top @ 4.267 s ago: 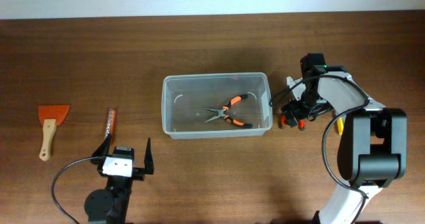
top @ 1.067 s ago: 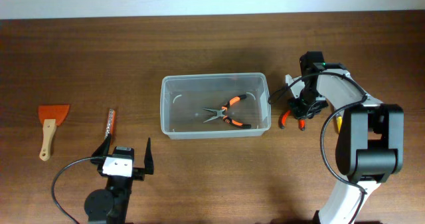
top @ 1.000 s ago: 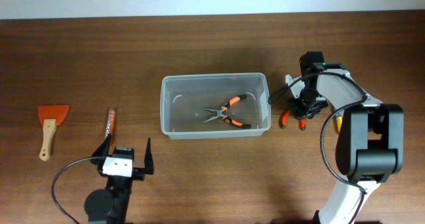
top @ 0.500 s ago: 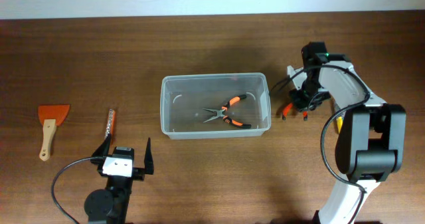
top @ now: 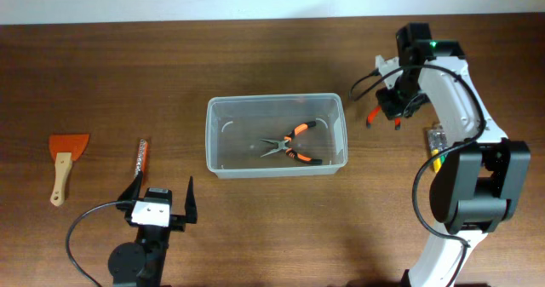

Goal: Pack container
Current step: 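Lift the small pliers and carry them over the clear container, then lower the small pliers into the container and open the right gripper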

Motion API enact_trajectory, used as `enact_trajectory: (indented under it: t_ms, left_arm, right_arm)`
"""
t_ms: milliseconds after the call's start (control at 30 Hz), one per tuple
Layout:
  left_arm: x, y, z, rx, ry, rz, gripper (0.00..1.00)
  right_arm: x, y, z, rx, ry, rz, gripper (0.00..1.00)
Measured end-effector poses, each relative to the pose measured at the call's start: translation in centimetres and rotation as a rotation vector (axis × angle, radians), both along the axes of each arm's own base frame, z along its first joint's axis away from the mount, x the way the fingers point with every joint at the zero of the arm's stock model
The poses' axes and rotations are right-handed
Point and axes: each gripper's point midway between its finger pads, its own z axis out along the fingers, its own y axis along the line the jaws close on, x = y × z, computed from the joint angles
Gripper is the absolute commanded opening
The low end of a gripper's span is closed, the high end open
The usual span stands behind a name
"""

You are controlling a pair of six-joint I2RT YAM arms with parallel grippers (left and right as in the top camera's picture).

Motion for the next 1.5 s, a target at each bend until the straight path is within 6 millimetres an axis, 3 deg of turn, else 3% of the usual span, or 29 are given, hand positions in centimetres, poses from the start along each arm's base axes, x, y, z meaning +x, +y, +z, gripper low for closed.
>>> enact_trajectory:
  t_ms: [400, 533, 667, 1000, 1133, 1300, 1500]
  left_arm:
    - [0.0, 0.0, 0.0, 0.0, 0.0, 0.0, 0.99]
    - [0.0, 0.0, 0.0, 0.0, 0.0, 0.0, 0.99]
    - [0.0, 0.0, 0.0, 0.0, 0.0, 0.0, 0.99]
    - [0.0, 0.0, 0.0, 0.0, 0.0, 0.0, 0.99]
    - [0.0, 0.0, 0.0, 0.0, 0.0, 0.0, 0.99]
    - [0.0, 0.0, 0.0, 0.0, 0.0, 0.0, 0.99]
    - [0.0, 0.0, 0.0, 0.0, 0.0, 0.0, 0.99]
  right_arm:
    - [1.3, 1.4, 7.9, 0.072, -0.085, 0.004, 0.04]
    - [1.1, 3.4, 10.8, 0.131, -0.111, 0.038, 0.04]
    - [0.1, 6.3, 12.4, 0.162, -0.104, 0.101, 0.04]
    - [-3.5, 16.9, 12.5, 0.206, -0.045, 0.36, 0.04]
    - [-4.9, 19.9, 12.5, 0.205, -0.039, 0.467, 0.04]
    - [-5.1, 21.6, 12.0, 0.192, -0.056, 0.566, 0.04]
    - [-3.9, 21.6, 8.7, 0.144, -0.051, 0.62, 0.04]
